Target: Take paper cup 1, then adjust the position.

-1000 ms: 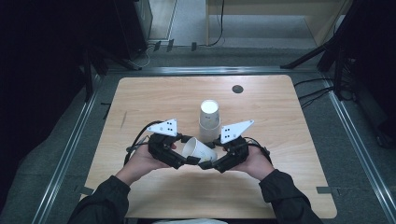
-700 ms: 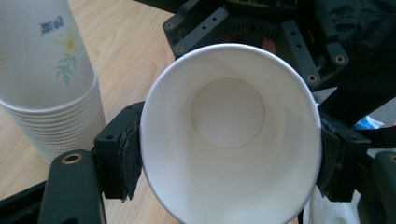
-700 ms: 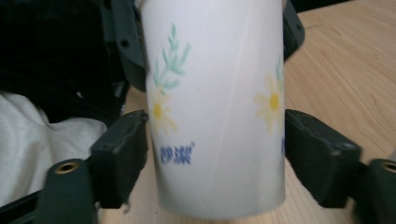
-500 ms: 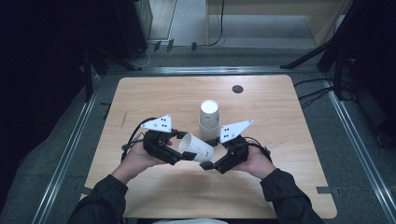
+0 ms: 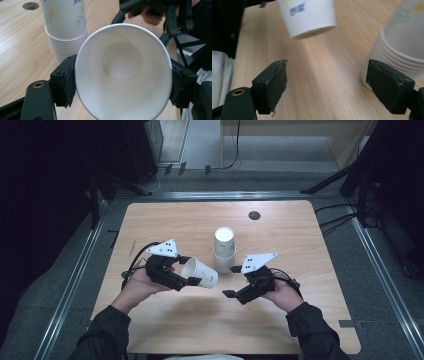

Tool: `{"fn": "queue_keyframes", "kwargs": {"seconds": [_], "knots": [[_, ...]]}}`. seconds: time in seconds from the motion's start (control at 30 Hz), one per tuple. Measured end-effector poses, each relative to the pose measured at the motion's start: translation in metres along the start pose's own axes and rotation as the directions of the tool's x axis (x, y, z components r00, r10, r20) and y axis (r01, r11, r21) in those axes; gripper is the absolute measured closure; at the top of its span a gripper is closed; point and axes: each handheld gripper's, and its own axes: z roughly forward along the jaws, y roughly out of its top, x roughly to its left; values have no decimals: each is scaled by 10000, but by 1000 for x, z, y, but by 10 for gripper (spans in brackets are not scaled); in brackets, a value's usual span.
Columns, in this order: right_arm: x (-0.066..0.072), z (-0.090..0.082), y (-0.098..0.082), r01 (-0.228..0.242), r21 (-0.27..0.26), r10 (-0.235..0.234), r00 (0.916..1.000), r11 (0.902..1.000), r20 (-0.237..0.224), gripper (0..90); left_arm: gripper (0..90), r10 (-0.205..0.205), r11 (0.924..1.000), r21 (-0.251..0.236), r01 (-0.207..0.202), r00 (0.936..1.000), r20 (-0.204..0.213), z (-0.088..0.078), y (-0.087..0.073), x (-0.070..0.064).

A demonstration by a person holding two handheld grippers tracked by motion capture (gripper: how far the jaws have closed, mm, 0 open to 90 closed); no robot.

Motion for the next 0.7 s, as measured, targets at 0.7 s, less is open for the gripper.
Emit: {"fn": "queue_keyframes", "kwargs": {"seconds": [0.7], "knots": [[-11, -23, -9, -1369, -582, 1444, 9774, 9889, 1542, 190, 235, -721, 9956, 498, 791, 9889, -1298, -24, -17, 29]]}}
